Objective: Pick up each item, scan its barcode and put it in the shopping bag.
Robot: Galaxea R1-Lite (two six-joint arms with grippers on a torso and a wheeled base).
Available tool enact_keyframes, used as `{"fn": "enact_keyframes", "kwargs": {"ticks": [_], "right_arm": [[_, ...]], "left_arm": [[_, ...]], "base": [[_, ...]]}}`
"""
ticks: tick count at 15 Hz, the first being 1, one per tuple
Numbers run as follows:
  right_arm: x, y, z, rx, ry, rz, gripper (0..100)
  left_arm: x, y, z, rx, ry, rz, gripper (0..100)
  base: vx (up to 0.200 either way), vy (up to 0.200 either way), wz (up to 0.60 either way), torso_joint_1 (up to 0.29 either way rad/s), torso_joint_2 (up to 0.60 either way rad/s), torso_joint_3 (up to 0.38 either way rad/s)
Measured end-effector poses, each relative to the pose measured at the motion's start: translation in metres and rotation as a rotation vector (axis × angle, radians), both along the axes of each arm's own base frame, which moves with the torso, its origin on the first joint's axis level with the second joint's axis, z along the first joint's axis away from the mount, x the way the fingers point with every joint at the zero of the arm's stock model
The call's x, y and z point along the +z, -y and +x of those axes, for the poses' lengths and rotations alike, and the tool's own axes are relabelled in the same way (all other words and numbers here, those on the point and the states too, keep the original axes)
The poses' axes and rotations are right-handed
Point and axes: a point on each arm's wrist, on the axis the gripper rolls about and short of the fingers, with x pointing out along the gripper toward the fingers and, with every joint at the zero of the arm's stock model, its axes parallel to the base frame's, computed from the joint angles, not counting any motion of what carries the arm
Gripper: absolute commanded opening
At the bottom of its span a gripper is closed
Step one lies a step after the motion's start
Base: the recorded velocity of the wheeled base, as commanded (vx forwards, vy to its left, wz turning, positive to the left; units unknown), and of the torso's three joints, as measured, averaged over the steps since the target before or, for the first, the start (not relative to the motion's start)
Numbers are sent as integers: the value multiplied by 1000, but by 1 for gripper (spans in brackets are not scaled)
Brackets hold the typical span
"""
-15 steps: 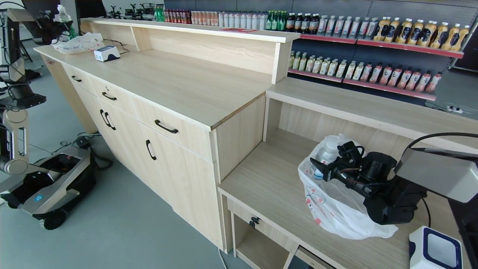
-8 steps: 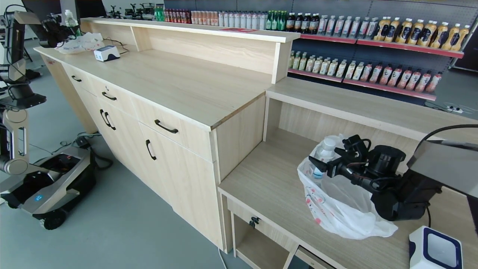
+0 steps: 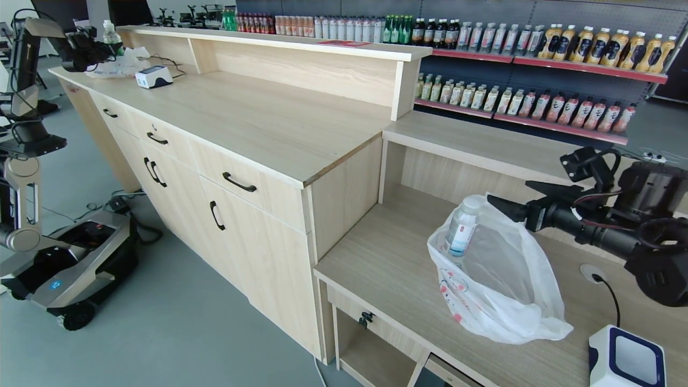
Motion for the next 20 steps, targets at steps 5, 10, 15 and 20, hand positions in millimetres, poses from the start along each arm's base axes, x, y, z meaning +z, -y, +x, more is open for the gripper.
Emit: {"fn": "enact_keyframes", "kwargs": {"ticks": [5,10,15,20], "right_arm": [[58,36,-88,-159,19,-94,100],[71,84,-138,-423,-130,-134,100],[54,124,-163,-614,-317,-185,100],[9,176,-147,-649,-503,-196,100]], "left_arm": [[0,0,0,0,0,0,100],[0,0,0,0,0,0,100],[0,0,0,0,0,0,100],[0,0,0,0,0,0,100]], "base": [[0,0,-600,2,2,3],[0,0,-600,0,1,2],[0,0,-360,2,1,2],[0,0,0,0,0,0]]}}
